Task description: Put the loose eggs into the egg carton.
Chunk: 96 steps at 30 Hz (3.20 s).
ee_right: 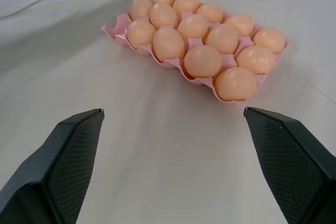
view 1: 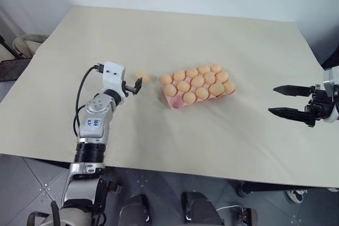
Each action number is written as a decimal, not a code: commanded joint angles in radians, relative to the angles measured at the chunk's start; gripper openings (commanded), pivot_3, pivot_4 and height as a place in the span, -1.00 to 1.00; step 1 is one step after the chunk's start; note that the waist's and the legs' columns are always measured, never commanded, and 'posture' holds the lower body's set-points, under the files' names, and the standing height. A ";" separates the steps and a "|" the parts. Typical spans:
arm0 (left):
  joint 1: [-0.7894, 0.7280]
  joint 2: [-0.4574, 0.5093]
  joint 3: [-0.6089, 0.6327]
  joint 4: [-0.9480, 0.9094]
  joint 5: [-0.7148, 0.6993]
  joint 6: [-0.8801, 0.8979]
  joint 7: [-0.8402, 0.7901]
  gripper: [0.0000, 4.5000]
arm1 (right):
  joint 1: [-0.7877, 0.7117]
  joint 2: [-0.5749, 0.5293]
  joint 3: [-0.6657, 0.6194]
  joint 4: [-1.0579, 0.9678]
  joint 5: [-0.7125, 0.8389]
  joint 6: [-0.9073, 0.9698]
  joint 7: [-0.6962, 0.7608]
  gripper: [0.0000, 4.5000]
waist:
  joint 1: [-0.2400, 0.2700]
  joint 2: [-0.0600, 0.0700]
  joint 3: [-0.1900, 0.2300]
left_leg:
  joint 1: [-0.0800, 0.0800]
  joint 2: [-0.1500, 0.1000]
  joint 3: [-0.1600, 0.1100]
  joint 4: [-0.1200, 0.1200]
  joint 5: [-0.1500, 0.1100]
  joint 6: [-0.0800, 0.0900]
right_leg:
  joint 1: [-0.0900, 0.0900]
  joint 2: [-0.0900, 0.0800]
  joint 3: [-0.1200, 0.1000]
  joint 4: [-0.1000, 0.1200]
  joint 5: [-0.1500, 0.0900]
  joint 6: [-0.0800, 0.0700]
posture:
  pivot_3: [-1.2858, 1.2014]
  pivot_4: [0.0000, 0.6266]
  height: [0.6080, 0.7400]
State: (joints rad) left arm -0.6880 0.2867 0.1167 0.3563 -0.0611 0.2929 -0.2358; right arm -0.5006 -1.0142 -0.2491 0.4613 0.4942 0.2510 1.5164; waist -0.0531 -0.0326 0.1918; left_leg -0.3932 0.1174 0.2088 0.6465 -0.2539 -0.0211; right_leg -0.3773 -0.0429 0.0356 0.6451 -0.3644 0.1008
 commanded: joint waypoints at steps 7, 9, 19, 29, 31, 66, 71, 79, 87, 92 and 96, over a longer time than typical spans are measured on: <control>-0.224 -0.004 -0.025 0.435 0.022 -0.273 -0.045 0.99 | 0.033 -0.039 -0.065 -0.083 0.027 0.043 -0.011 1.00 | 0.001 0.000 0.000 | -0.003 -0.001 0.001 0.001 0.000 0.000 | -0.003 -0.001 0.000 0.000 0.000 0.000 | 0.03 -0.52 1.00; -0.253 -0.006 -0.026 0.503 0.022 -0.294 -0.055 0.99 | 0.040 -0.038 -0.072 -0.094 0.027 0.049 -0.015 1.00 | 0.000 0.000 0.000 | -0.007 0.000 0.001 0.002 0.000 0.000 | -0.007 0.000 0.001 0.002 0.000 0.000 | 0.03 -0.52 1.00; -0.305 -0.010 -0.037 0.650 0.038 -0.348 -0.091 0.99 | 0.071 -0.039 -0.095 -0.130 0.035 0.068 -0.035 1.00 | 0.000 0.000 0.000 | -0.013 -0.001 0.006 0.006 0.000 0.000 | -0.020 -0.001 0.004 0.012 -0.001 0.002 | 0.03 -0.52 1.00; -0.374 -0.010 -0.037 0.784 0.043 -0.420 -0.096 0.99 | 0.078 -0.036 -0.101 -0.150 0.034 0.081 -0.050 1.00 | -0.001 0.000 0.000 | -0.013 -0.001 0.006 0.008 0.000 0.001 | -0.020 -0.001 0.005 0.013 -0.001 0.002 | 0.03 -0.52 1.00; -0.387 -0.012 -0.033 0.811 0.040 -0.420 -0.095 0.99 | 0.080 -0.037 -0.103 -0.154 0.034 0.084 -0.052 1.00 | -0.001 0.000 0.000 | -0.013 -0.001 0.006 0.007 0.000 0.001 | -0.020 -0.001 0.005 0.013 -0.001 0.002 | 0.03 -0.52 1.00; -0.184 0.037 -0.241 0.049 -0.110 0.002 -0.663 -0.11 | 0.244 -0.001 -0.209 -0.287 0.087 0.102 -0.145 1.00 | 0.001 0.000 0.000 | -0.013 -0.001 0.002 0.017 0.002 0.004 | -0.014 -0.001 0.004 0.019 0.000 0.003 | 0.03 -0.52 1.00; -0.226 0.022 -0.281 0.115 -0.066 0.008 -0.661 -0.11 | 0.350 0.008 -0.280 -0.351 0.115 0.110 -0.174 1.00 | 0.000 0.000 0.000 | -0.013 -0.002 0.001 0.017 0.002 0.006 | -0.014 -0.002 0.005 0.017 0.001 0.004 | 0.03 -0.52 1.00; -0.270 0.031 -0.293 0.193 -0.030 0.013 -0.670 -0.11 | 0.451 0.028 -0.341 -0.423 0.143 0.123 -0.217 1.00 | -0.002 0.000 0.000 | -0.013 -0.001 0.001 0.015 0.001 0.005 | -0.015 -0.001 0.004 0.017 0.000 0.004 | 0.03 -0.52 1.00; -0.274 0.038 -0.293 0.178 -0.026 0.045 -0.689 0.98 | 0.441 0.029 -0.331 -0.424 0.144 0.123 -0.237 1.00 | -0.002 0.000 0.000 | -0.013 -0.002 0.001 0.016 0.001 0.006 | -0.014 -0.001 0.004 0.017 0.000 0.004 | 0.03 -0.52 1.00; -0.270 0.057 -0.282 0.145 -0.024 0.058 -0.680 0.98 | 0.415 0.030 -0.308 -0.410 0.137 0.117 -0.239 1.00 | -0.003 0.000 0.000 | -0.013 -0.002 0.001 0.016 0.001 0.006 | -0.014 -0.001 0.005 0.017 0.000 0.004 | 0.03 -0.52 1.00; -0.276 0.103 -0.233 0.057 -0.093 0.160 -0.722 0.98 | 0.395 0.032 -0.295 -0.399 0.133 0.114 -0.237 1.00 | -0.003 0.000 0.000 | -0.013 -0.002 0.001 0.016 0.001 0.006 | -0.015 -0.001 0.004 0.017 0.000 0.004 | 0.03 -0.52 1.00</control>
State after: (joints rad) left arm -0.9370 0.3684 -0.1585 0.4850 -0.1126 0.4173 -0.9340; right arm -0.0989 -0.9815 -0.5311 0.0602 0.6163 0.3729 1.2772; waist -0.0562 -0.0325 0.1917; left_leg -0.4066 0.1159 0.2102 0.6619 -0.2529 -0.0152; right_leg -0.3921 -0.0441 0.0400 0.6622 -0.3639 0.1046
